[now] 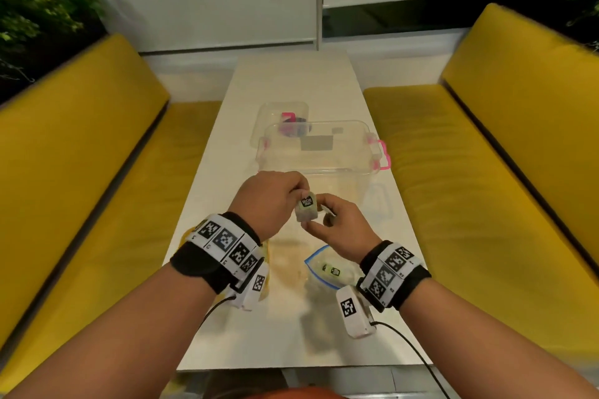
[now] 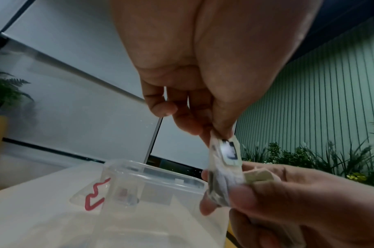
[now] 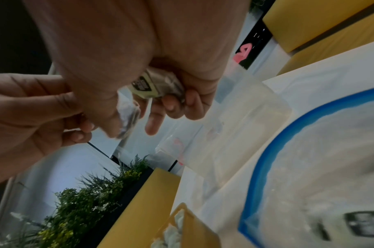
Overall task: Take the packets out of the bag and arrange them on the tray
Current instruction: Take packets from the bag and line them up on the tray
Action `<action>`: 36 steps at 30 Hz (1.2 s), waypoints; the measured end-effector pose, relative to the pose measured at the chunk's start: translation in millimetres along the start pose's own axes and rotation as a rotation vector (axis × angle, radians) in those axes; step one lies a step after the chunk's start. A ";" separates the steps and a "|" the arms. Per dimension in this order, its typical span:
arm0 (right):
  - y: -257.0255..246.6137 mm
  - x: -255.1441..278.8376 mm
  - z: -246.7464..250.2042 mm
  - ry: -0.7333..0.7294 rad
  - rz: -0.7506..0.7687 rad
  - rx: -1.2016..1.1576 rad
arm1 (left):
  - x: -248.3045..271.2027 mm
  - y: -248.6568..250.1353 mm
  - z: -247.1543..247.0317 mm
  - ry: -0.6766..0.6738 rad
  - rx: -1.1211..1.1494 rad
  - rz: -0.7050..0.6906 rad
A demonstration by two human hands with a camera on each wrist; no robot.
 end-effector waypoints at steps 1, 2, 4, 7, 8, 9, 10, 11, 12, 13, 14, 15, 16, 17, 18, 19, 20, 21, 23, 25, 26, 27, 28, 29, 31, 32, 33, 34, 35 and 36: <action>-3.2 -2.5 -3.4 0.008 0.005 -0.027 | 0.7 -2.2 3.6 -0.007 -0.020 0.001; -6.8 -5.1 -6.7 0.023 0.014 -0.051 | 1.5 -4.7 6.5 -0.013 -0.033 0.001; -14.4 -10.2 -13.1 0.055 0.035 -0.063 | 3.4 -9.9 11.1 -0.024 -0.033 0.004; -18.7 -18.2 -23.2 0.050 0.049 -0.050 | 6.1 -17.7 17.7 -0.017 -0.017 0.021; -18.3 -20.3 -26.6 0.031 0.049 -0.050 | 6.9 -20.8 19.9 -0.002 -0.012 0.026; -17.8 -22.0 -29.9 0.008 0.049 -0.050 | 7.8 -24.2 22.1 0.013 -0.007 0.030; -17.9 -23.6 -32.9 -0.015 0.052 -0.052 | 8.4 -27.7 24.0 0.022 -0.002 0.038; -18.1 -24.9 -35.8 -0.029 0.058 -0.056 | 9.2 -31.0 25.6 0.023 0.000 0.045; -19.5 -26.2 -38.7 -0.034 0.065 -0.062 | 9.6 -33.9 27.1 0.015 -0.004 0.051; -20.7 -27.5 -41.6 -0.032 0.069 -0.067 | 9.6 -36.8 28.1 0.001 -0.011 0.055; -21.2 -29.3 -44.7 -0.025 0.069 -0.065 | 9.3 -39.2 28.9 -0.014 -0.018 0.058; -22.0 -30.9 -47.9 -0.023 0.068 -0.061 | 8.9 -41.7 29.5 -0.029 -0.020 0.061; -22.5 -32.8 -50.5 -0.028 0.064 -0.060 | 8.4 -44.4 30.2 -0.045 -0.017 0.064; -21.9 -34.7 -53.3 -0.039 0.055 -0.065 | 8.2 -47.2 30.9 -0.064 -0.012 0.065; -21.2 -36.1 -55.7 -0.052 0.045 -0.070 | 8.4 -50.2 31.4 -0.091 -0.018 0.062; -20.9 -37.1 -58.1 -0.065 0.041 -0.074 | 8.7 -52.9 32.2 -0.123 -0.048 0.053; -20.6 -37.9 -60.4 -0.081 0.041 -0.076 | 8.9 -55.8 32.8 -0.154 -0.095 0.043; -20.2 -38.7 -63.0 -0.097 0.042 -0.079 | 9.0 -59.4 33.2 -0.173 -0.139 0.036; -19.2 -41.2 -68.5 -0.119 0.030 -0.087 | 9.4 -69.0 34.6 -0.158 -0.175 0.046; -13.9 -45.3 -73.7 -0.138 -0.009 -0.090 | 10.3 -81.8 35.9 -0.106 -0.190 0.074; -9.6 -47.0 -76.2 -0.146 -0.042 -0.092 | 11.6 -89.3 36.3 -0.090 -0.195 0.098; -5.7 -47.8 -79.0 -0.153 -0.084 -0.101 | 13.9 -97.2 36.1 -0.090 -0.203 0.126; -3.1 -48.7 -81.3 -0.159 -0.125 -0.106 | 16.4 -105.6 35.0 -0.106 -0.219 0.152; -1.4 -49.8 -83.4 -0.160 -0.157 -0.115 | 19.6 -113.4 32.7 -0.144 -0.246 0.175; 1.0 -52.9 -87.1 -0.165 -0.212 -0.153 | 26.3 -127.7 24.3 -0.276 -0.316 0.204; 0.9 -54.5 -89.6 -0.178 -0.231 -0.183 | 30.4 -134.8 18.0 -0.365 -0.353 0.218; 0.9 -54.9 -90.4 -0.196 -0.237 -0.209 | 34.2 -139.7 10.1 -0.465 -0.390 0.227; 1.9 -55.7 -92.5 -0.218 -0.231 -0.224 | 38.2 -145.7 1.6 -0.568 -0.424 0.234; 2.5 -55.4 -94.1 -0.243 -0.218 -0.224 | 41.6 -151.3 -7.5 -0.665 -0.447 0.242; 3.8 -54.5 -95.2 -0.263 -0.204 -0.214 | 44.4 -156.5 -16.4 -0.745 -0.458 0.252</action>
Point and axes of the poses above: each hand's wrist, its own x-axis away from the middle knuckle, its own z-axis out of the back of the hand, y = z × x, the point moved 2 cm from there along -x, towards the middle knuckle, and after that the axes turned 8 degrees about z, right-handed, at the moved point
